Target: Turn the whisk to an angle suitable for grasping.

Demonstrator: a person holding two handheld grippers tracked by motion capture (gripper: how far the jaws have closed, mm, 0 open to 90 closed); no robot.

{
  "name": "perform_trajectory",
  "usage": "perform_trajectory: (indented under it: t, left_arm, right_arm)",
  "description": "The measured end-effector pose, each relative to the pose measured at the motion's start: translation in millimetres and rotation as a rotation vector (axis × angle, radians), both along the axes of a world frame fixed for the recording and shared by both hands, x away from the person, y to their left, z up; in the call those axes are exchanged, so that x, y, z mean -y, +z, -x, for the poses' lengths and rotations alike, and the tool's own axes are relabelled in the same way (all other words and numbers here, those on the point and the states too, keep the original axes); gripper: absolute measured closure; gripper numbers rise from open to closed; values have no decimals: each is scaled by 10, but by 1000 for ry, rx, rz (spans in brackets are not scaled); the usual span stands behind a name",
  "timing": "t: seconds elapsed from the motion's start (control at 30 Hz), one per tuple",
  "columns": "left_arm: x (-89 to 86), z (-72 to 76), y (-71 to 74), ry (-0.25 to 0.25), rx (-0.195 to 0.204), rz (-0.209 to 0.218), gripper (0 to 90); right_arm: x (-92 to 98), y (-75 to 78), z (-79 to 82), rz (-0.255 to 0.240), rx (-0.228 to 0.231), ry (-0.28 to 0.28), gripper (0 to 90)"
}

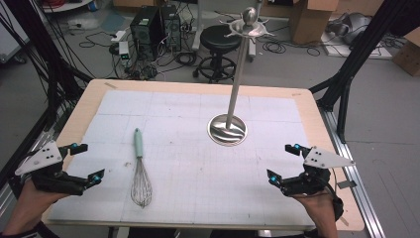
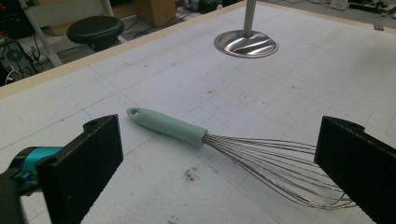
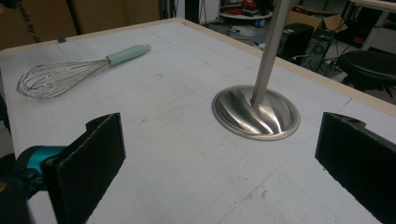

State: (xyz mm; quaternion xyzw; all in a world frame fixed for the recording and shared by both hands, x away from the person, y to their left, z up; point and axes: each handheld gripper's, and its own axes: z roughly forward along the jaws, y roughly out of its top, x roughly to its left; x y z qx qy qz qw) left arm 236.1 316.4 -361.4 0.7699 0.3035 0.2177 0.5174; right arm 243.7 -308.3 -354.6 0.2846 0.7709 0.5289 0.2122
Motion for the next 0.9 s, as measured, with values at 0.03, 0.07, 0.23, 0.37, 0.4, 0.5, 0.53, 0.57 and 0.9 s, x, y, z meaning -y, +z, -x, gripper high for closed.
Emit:
perform_trajectory:
  t: [0.03,0.07,0.23,0.37,0.4,0.5,0.53,0.57,0.9]
  left_arm:
    - [3,-2,0,0,0,0,17]
    - [5,-7,-1,-1,-1,2,17]
    - [22,-29,-7,1,-2,2,17]
    - [18,-31,-30,14,16,-4,17]
    - [11,-28,-33,14,21,-1,17]
    - [2,-29,-41,15,24,-1,17]
    - [1,-33,-42,16,25,-10,17]
    - [8,-30,-35,15,17,-15,17]
    - [27,-88,18,-2,17,-31,17]
  right_arm:
    - [5,1,0,-1,1,-1,6]
    - [12,1,3,-1,4,-4,6]
    - [41,-2,5,-2,5,-6,6]
    - [47,12,-12,-7,5,-2,6]
    - [50,15,-17,-7,5,1,6]
    - [48,7,-23,-6,4,0,7]
    - [46,1,-24,-6,3,0,6]
    - [34,-14,-23,0,-11,-6,6]
    - [-3,14,-26,0,-7,-1,6]
